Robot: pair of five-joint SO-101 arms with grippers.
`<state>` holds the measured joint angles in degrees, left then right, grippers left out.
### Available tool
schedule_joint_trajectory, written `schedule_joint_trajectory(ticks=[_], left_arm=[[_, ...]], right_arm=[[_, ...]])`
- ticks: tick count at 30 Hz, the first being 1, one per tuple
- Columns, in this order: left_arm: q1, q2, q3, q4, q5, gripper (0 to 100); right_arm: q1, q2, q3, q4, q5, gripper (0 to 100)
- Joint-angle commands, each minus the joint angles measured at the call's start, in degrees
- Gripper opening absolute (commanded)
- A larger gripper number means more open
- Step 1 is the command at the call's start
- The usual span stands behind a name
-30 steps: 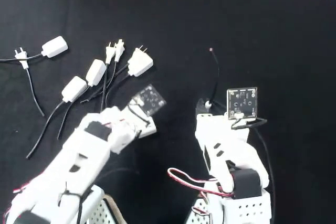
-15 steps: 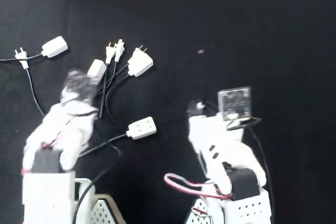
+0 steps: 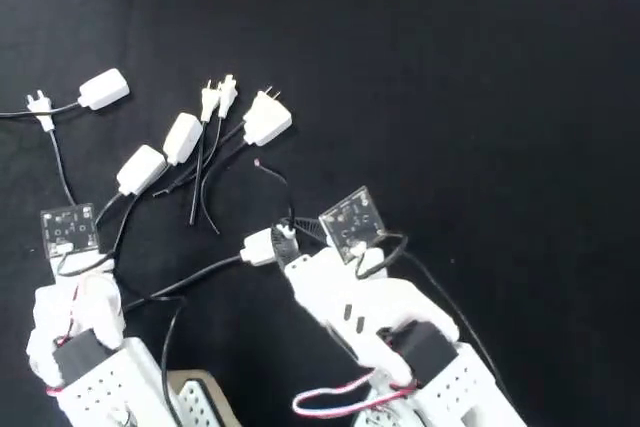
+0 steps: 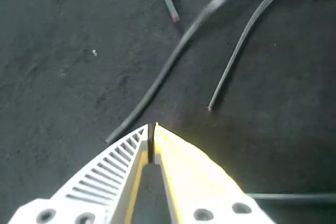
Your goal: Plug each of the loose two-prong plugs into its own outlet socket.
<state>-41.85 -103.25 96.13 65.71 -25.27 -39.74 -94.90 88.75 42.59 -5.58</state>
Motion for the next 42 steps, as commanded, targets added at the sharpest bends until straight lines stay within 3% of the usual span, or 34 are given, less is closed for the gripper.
schedule_joint_trajectory(ticks=[1, 6, 10, 16, 22, 29, 35, 42], left_arm=[[-0.5, -1.1, 0.6, 0.2, -0.9, 4], [-0.4, -1.1, 0.5, 0.8, -1.0, 4], [0.9, -1.1, 0.6, 0.9, -1.0, 4], [0.8, -1.1, 0.7, 0.9, -1.0, 4], [0.7, -1.1, 0.7, 1.0, -2.2, 4], [1.0, -1.1, 0.7, 1.8, -3.1, 4], [1.0, -1.1, 0.7, 1.9, -3.3, 4], [1.1, -1.1, 0.7, 1.8, -3.3, 4]], right_arm=[[-1.0, 0.8, -1.9, -0.5, -1.7, 1.1], [0.0, 8.4, -2.4, -4.5, -1.8, 1.1], [5.5, 22.4, -8.0, -7.7, -4.7, 1.1], [4.5, 40.4, -14.1, -13.4, -4.7, 1.1], [4.0, 40.3, -13.9, -14.0, -4.7, 1.1], [4.0, 40.4, -7.8, -24.8, -4.7, 1.1], [9.8, 40.5, -7.5, -25.0, -4.8, 1.1], [8.9, 40.5, -6.4, -25.2, -4.8, 1.1]])
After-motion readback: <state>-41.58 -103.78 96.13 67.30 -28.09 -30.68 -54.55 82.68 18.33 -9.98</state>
